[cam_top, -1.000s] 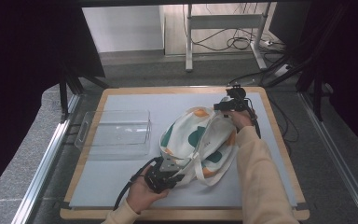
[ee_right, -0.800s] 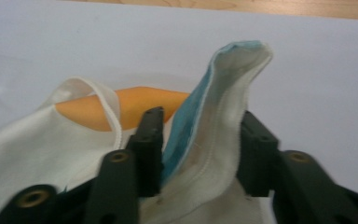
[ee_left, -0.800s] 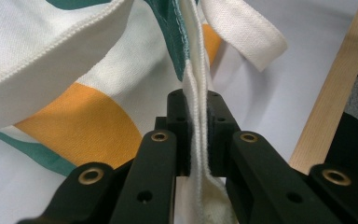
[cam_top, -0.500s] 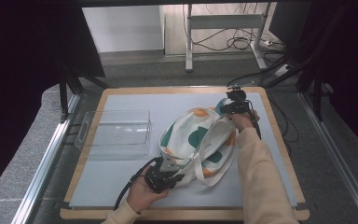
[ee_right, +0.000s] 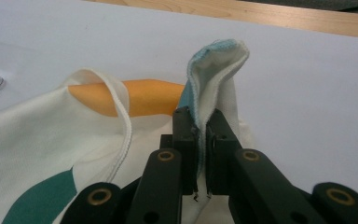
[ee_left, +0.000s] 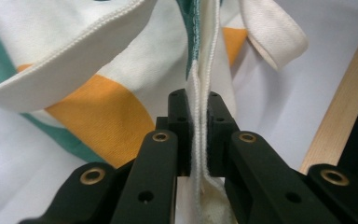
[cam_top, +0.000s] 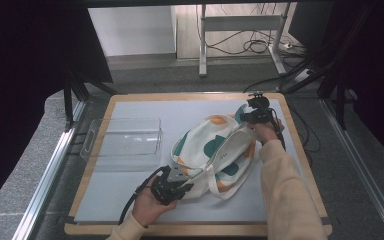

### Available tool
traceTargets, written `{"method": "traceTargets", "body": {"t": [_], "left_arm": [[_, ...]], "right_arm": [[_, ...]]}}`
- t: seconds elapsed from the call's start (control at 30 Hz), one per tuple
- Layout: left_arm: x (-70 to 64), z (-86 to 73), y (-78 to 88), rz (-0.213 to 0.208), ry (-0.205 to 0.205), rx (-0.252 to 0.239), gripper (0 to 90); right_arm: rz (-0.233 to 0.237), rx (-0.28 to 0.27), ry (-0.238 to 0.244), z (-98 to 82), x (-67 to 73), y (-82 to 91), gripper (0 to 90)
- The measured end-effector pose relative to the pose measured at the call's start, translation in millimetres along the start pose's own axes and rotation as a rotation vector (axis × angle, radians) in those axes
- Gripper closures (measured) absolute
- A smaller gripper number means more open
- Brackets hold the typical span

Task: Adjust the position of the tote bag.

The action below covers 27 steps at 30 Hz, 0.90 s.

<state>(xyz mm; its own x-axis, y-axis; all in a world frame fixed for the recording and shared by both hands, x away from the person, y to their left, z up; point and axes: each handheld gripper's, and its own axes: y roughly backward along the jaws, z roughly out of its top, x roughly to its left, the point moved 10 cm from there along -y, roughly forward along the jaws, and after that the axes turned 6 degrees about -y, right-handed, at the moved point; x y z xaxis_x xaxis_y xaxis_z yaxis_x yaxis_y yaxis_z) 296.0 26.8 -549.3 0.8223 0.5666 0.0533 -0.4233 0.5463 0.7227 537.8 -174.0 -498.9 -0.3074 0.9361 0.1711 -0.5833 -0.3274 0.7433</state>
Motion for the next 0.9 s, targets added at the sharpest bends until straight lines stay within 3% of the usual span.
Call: {"method": "traceTargets", "body": {"t": [0.9], "left_arm": [[18.2,-1.5,15.1,0.022,0.007,0.000,84.6]], "right_arm": [[0.035,-0.090,-0.018,-29.5,-14.4,55.8,84.5]]}}
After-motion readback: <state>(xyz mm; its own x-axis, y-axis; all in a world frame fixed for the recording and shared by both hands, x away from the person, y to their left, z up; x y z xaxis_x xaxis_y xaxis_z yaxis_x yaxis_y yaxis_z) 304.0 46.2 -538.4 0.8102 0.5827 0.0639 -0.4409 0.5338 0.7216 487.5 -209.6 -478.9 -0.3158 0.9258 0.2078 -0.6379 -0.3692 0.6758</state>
